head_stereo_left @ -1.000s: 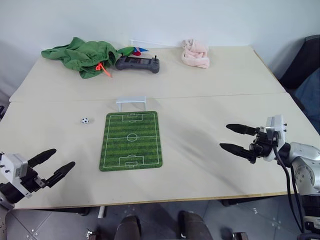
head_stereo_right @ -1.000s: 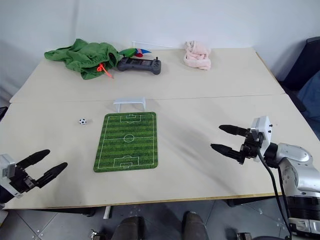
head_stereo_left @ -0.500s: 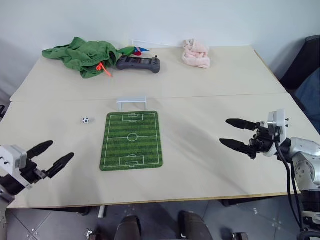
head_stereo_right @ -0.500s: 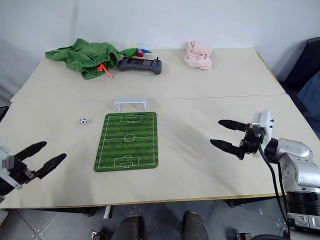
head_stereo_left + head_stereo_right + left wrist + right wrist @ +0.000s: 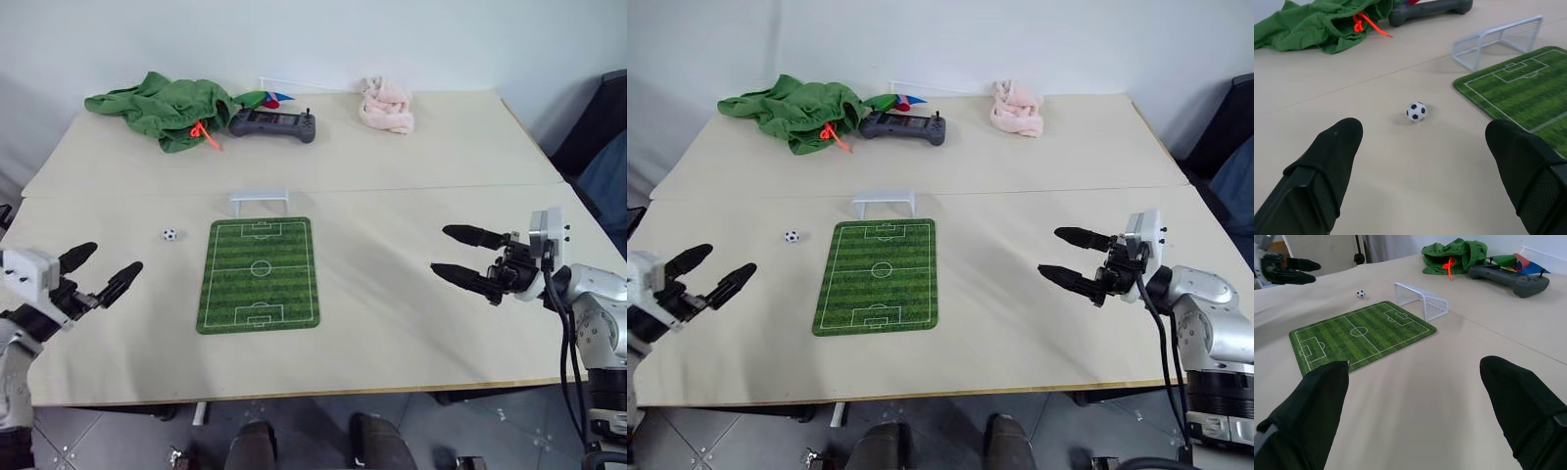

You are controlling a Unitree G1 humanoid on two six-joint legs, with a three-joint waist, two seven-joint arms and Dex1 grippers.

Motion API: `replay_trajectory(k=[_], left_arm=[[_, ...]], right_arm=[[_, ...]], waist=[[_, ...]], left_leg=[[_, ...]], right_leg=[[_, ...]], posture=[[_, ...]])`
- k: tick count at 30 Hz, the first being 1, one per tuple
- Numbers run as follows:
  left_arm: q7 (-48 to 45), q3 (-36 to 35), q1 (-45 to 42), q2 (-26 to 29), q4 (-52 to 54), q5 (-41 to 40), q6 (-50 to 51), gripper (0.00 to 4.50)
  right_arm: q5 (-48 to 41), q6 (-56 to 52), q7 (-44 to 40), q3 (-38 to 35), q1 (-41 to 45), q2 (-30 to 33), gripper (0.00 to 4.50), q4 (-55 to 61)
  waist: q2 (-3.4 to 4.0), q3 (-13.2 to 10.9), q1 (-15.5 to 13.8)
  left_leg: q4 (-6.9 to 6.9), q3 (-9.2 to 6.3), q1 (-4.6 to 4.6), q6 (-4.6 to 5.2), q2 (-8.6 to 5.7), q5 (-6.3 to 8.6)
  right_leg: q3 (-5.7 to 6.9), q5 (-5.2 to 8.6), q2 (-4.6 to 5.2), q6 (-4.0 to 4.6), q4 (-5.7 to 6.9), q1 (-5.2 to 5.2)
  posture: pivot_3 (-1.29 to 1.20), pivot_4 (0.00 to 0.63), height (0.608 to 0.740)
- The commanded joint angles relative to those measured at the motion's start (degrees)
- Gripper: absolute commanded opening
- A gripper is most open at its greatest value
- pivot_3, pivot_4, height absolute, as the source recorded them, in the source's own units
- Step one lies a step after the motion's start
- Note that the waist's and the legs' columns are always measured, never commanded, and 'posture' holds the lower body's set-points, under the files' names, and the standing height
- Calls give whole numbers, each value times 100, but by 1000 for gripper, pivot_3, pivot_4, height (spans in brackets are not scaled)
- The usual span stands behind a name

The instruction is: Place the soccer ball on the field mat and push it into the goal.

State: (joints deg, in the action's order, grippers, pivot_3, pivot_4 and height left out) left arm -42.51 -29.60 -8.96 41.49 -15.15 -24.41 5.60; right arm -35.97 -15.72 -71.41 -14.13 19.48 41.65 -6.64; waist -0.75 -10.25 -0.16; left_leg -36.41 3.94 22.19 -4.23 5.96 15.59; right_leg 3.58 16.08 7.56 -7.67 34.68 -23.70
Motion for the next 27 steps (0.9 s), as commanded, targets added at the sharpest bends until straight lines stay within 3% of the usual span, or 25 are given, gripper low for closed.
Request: replay_trajectory(k=[1,17,24,27], left_arm=[[121,258,-579,36,-495,105,192,4480],[68,1319,-3133,-138,-4196,1033,-475,4480],[135,1558,-3711,-213,-5126,1398,-754,4480],[124,1698,-3841,-236,-5343,1595,-861,3873]], right_arm=[[-162,-19,56,-186,38,-11,4500,246],[-282,-143,273,-588,-618,120,4500,771],[-348,-245,376,-755,-885,169,4500,1019],[-336,-259,426,-774,-910,175,4500,1056]], waist=[[0,0,-6],[-2,0,-36],[-2,0,-107],[-2,0,-123]], left_leg=[[-2,0,0,0,-1,0],[-2,4,1,-26,-2,-15],[-5,4,-1,-25,-2,-17],[-6,4,-1,-25,-2,-17]], right_leg=[[0,0,0,-1,1,1],[1,-3,-2,-5,4,0],[1,-3,-1,-6,7,0],[1,-3,-1,-6,8,0]], posture=[[0,150,740],[0,150,740],[0,150,740],[0,150,740]])
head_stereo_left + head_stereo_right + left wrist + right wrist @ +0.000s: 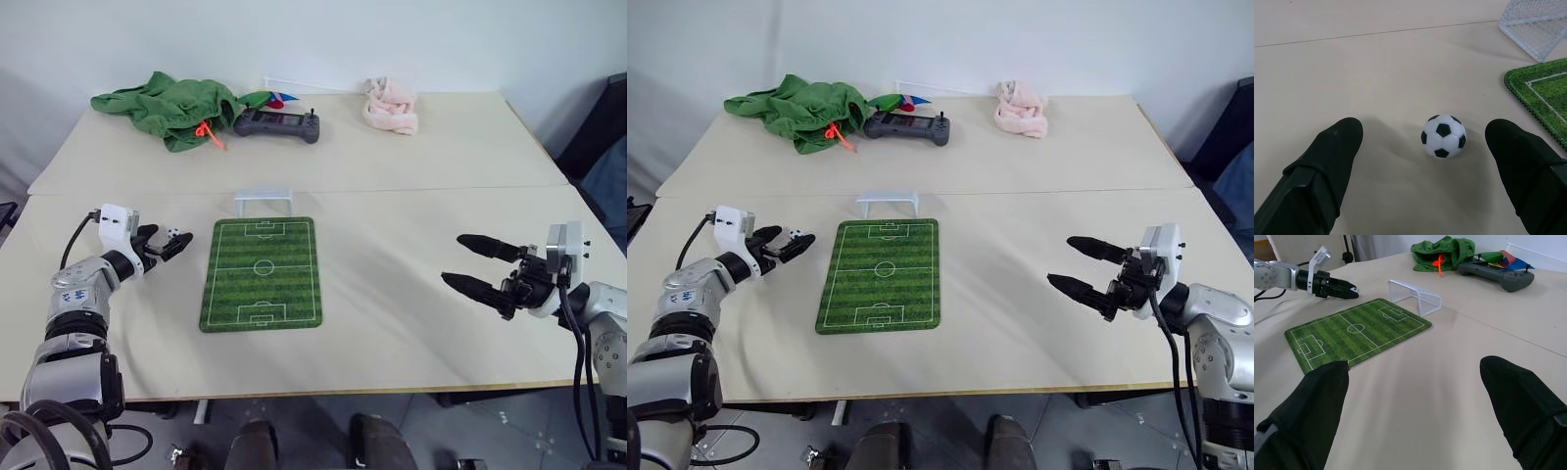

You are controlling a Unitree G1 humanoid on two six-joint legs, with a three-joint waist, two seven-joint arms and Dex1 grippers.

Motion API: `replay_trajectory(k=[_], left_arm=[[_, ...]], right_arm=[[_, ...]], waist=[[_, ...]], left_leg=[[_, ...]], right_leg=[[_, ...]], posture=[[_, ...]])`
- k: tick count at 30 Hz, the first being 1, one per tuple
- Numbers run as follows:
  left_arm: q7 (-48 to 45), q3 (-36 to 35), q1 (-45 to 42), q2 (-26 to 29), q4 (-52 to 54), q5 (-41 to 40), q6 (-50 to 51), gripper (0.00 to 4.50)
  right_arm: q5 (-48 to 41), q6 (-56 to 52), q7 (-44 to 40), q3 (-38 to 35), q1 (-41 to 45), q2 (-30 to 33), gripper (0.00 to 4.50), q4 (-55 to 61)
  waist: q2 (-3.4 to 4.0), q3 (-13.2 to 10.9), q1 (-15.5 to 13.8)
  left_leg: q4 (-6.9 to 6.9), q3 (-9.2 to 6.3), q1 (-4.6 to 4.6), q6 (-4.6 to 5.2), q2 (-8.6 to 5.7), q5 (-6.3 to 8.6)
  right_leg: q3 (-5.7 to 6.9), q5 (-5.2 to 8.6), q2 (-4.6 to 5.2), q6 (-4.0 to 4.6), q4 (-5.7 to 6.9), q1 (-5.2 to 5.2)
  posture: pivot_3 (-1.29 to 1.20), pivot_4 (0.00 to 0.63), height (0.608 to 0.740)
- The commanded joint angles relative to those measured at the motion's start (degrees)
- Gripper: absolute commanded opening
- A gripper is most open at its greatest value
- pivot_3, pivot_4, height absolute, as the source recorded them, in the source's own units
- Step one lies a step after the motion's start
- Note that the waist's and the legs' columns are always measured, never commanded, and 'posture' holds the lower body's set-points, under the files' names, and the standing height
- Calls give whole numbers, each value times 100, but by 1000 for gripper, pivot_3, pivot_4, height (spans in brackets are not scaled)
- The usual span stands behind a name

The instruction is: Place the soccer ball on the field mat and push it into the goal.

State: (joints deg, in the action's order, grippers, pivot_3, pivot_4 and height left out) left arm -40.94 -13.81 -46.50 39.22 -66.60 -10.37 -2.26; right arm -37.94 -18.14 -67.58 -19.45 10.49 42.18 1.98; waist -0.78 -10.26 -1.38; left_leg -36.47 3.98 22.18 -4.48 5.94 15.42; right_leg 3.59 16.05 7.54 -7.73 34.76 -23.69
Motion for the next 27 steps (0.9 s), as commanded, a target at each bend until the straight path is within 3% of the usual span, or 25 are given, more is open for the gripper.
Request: replay_trajectory(k=[1,10,17,20,27], left_arm=[[-42,169,-111,-12,-239,250,-78,3580],[-174,129,-154,88,-298,318,-204,865],[-1221,-152,253,252,396,-133,-520,841],[-2050,-373,1047,338,1719,-680,-334,841],[-2730,-630,3068,390,5113,-1873,1017,841]], right_arm=[[-140,-22,49,-251,-18,126,4500,202],[-238,-109,-38,-276,140,135,4500,200],[-243,-135,-116,-127,380,140,4500,117],[-205,-122,-135,-58,488,109,4500,45],[-155,-103,-292,150,646,75,4500,-108]], waist=[[0,0,-3],[0,0,-12],[0,0,-5],[0,0,46],[0,0,58]], left_leg=[[-1,0,0,0,0,0],[-2,0,0,1,-1,0],[-2,0,2,0,0,0],[-2,5,4,0,2,0],[-3,10,5,5,5,4]], right_leg=[[0,0,0,0,0,0],[0,0,0,0,1,1],[0,0,0,0,1,0],[0,0,-1,0,17,-3],[-1,0,2,0,17,-4]], posture=[[0,150,740],[0,150,740],[0,150,740],[0,150,740],[0,150,740]])
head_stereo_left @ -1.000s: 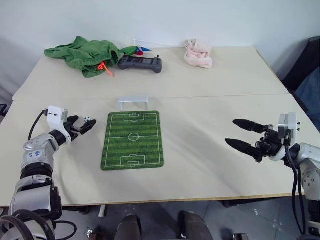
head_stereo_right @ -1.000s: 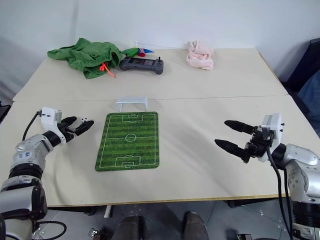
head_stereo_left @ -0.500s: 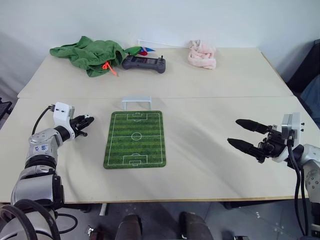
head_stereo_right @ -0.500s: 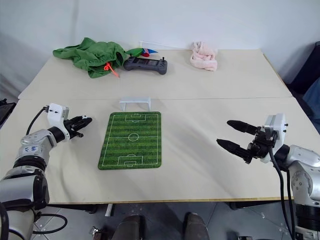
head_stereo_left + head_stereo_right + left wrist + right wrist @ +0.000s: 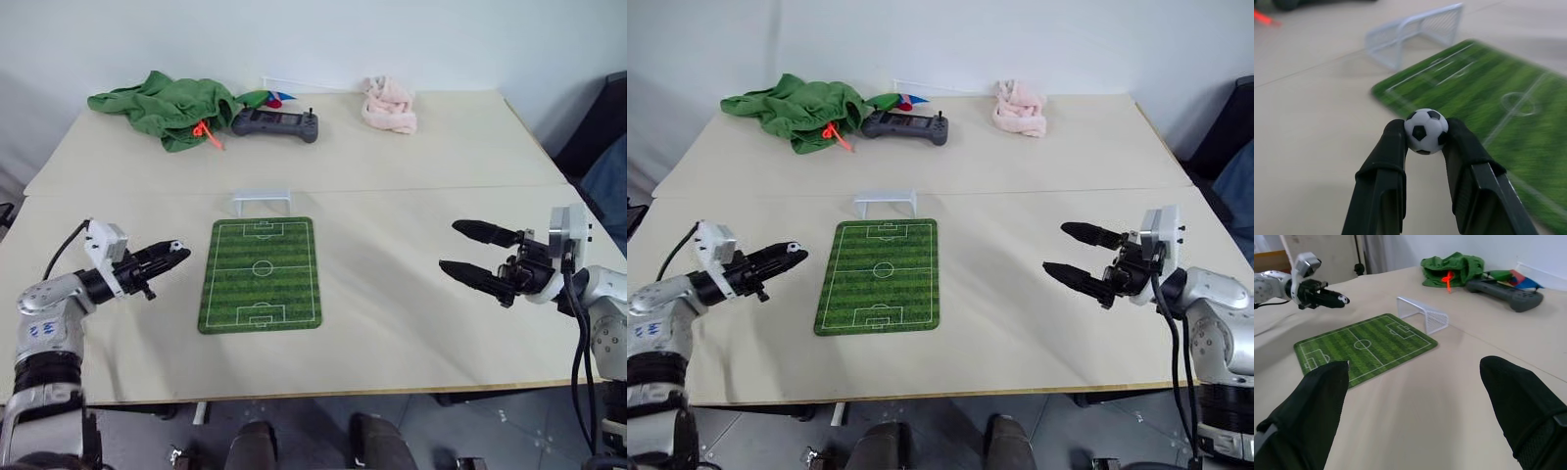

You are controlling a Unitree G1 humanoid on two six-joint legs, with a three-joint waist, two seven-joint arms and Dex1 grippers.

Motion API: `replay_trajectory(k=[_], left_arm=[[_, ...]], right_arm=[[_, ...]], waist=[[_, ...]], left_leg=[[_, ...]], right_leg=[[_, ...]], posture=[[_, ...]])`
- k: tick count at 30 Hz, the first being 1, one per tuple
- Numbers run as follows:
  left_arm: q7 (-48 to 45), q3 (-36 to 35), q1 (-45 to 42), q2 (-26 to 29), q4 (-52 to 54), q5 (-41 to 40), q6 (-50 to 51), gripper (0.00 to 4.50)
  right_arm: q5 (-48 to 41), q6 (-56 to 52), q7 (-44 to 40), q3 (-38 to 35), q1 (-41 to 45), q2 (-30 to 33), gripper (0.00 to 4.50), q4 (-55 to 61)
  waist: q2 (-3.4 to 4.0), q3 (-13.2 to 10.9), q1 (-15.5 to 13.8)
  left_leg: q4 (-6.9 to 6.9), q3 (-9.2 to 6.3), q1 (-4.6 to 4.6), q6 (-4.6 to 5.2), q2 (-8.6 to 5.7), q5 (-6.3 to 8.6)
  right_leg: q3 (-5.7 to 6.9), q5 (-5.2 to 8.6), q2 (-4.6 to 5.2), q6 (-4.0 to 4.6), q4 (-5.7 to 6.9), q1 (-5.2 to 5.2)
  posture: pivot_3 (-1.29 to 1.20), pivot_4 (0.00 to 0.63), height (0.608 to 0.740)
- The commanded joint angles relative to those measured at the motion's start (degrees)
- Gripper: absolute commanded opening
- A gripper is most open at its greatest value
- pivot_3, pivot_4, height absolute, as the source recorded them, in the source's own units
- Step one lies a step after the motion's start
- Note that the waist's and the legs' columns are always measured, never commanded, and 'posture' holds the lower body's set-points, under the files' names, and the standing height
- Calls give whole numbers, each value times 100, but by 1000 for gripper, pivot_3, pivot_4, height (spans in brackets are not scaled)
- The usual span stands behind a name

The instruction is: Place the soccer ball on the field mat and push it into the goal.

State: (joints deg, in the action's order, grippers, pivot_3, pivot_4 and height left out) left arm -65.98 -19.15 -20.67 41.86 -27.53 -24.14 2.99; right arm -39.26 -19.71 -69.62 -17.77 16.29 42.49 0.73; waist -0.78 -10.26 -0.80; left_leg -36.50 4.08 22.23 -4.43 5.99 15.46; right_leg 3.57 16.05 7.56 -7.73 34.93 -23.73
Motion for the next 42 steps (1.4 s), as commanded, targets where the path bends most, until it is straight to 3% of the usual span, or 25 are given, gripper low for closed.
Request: replay_trajectory(k=[1,5,11,19,27,42], left_arm=[[-235,-73,719,138,1583,-580,652,841],[86,266,1616,16,3239,-767,1392,841],[657,859,1634,-459,3767,-328,1216,841],[705,1436,1580,-533,3391,254,759,841],[752,1747,1114,-762,2329,735,92,841],[247,2136,918,-571,2261,865,-44,841]], right_arm=[[-28,48,-111,2,71,42,4500,18],[-5,44,-262,186,123,-1,4500,-9],[22,47,-492,372,103,62,4500,23],[103,78,-651,446,114,17,4500,43],[136,87,-551,550,116,-110,4500,86],[145,152,-506,402,1,-16,4500,90]], waist=[[0,0,1],[1,0,-40],[1,0,-59],[2,0,-45],[2,0,-76],[6,3,-62]], left_leg=[[0,0,0,2,0,1],[-2,0,-6,19,3,10],[-15,-2,-6,22,2,11],[-21,-2,-4,22,2,14],[-44,-2,3,33,3,22],[-56,-2,4,38,2,31]], right_leg=[[0,0,0,0,-3,0],[-1,1,-1,1,-16,0],[-3,0,-1,3,-11,1],[-2,0,-2,3,-13,1],[-2,-1,-1,2,-10,2],[-2,-2,1,0,-11,7]], posture=[[0,150,740],[0,150,740],[0,150,740],[0,150,740],[0,150,740],[0,150,740]])
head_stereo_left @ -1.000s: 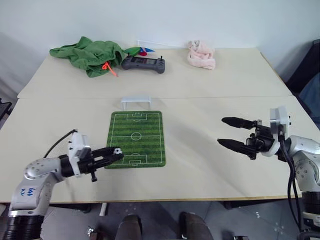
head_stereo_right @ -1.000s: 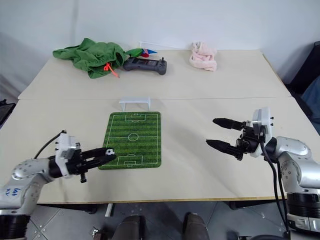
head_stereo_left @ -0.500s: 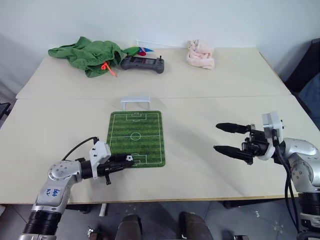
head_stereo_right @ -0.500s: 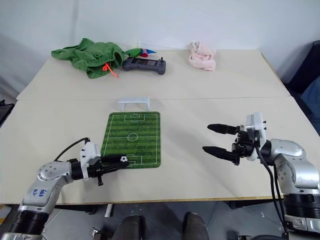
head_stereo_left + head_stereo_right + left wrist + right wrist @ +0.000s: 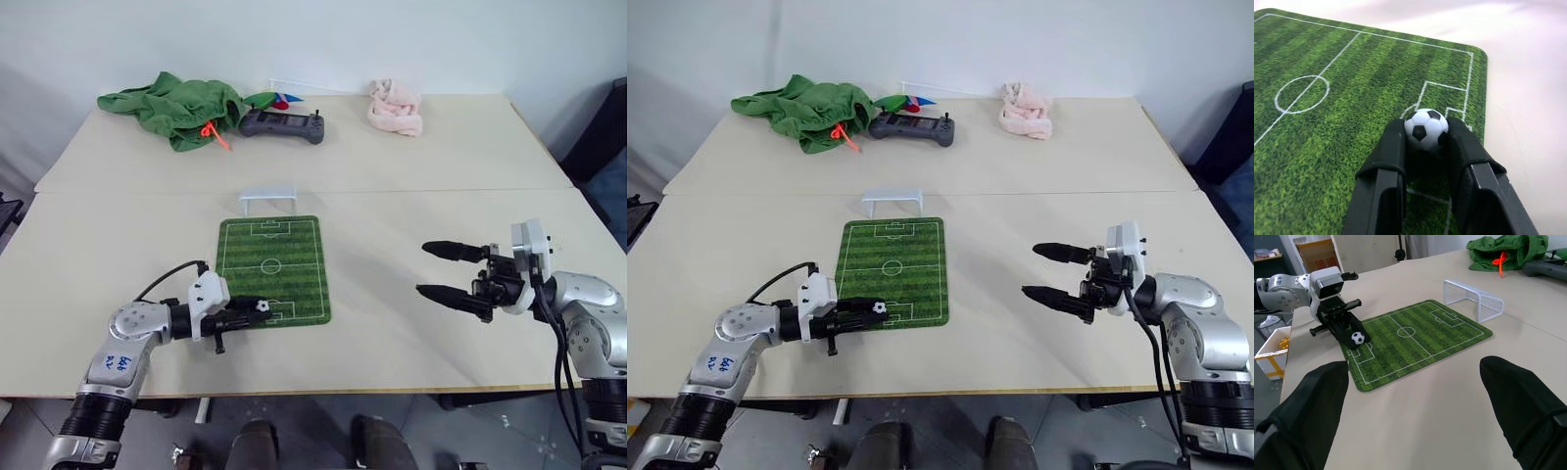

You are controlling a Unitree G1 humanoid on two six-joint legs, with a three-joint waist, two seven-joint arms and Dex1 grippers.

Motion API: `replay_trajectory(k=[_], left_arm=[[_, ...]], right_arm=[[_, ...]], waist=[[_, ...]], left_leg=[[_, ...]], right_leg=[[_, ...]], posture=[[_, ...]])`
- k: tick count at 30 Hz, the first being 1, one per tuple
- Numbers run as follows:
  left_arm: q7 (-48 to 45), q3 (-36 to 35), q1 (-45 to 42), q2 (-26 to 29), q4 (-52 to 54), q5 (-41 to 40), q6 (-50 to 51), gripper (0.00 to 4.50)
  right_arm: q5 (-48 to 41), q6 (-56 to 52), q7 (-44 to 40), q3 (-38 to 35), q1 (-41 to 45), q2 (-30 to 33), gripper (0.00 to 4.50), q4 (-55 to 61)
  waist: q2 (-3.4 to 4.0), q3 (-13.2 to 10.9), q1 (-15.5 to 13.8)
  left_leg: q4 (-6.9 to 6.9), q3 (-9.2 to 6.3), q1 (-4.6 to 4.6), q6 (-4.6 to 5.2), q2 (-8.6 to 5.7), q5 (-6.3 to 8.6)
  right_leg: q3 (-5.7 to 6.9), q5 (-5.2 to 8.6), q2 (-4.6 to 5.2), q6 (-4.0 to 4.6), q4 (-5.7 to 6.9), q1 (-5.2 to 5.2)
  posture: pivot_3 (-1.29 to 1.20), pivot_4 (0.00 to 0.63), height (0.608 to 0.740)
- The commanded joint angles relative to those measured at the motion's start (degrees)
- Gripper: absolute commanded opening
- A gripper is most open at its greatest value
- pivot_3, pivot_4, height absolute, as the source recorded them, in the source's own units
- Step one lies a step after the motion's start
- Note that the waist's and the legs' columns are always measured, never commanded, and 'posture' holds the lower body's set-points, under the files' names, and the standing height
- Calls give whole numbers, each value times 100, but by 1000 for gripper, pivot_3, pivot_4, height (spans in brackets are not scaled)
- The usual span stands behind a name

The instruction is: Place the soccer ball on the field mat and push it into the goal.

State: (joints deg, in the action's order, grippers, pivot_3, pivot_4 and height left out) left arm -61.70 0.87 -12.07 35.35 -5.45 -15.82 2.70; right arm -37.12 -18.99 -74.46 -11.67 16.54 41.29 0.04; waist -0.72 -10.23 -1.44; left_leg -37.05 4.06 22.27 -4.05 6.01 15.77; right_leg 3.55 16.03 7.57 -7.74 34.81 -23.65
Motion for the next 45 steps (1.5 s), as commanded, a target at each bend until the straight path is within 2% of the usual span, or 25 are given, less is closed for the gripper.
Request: replay_trajectory(k=[1,23,29,45], left_arm=[[-201,139,52,82,43,33,-32,841],[-260,192,-359,79,-358,213,-425,841],[-356,154,-396,-25,220,-276,105,841],[-380,338,-319,-56,-66,66,-111,841]], right_arm=[[-67,87,-14,-210,-25,107,4500,160],[-42,134,160,-241,-65,150,4500,148],[-34,141,172,-232,-63,149,4500,143],[-30,153,222,-245,-113,158,4500,174]], waist=[[0,0,3],[0,0,-3],[0,0,-1],[0,0,6]], left_leg=[[0,0,0,0,0,0],[-2,0,1,1,0,1],[-2,0,2,1,0,2],[0,0,3,1,0,2]], right_leg=[[0,0,0,0,0,0],[0,0,0,0,-2,0],[0,0,0,0,-2,-1],[0,0,-1,0,-4,-2]], posture=[[0,150,740],[0,150,740],[0,150,740],[0,150,740]])
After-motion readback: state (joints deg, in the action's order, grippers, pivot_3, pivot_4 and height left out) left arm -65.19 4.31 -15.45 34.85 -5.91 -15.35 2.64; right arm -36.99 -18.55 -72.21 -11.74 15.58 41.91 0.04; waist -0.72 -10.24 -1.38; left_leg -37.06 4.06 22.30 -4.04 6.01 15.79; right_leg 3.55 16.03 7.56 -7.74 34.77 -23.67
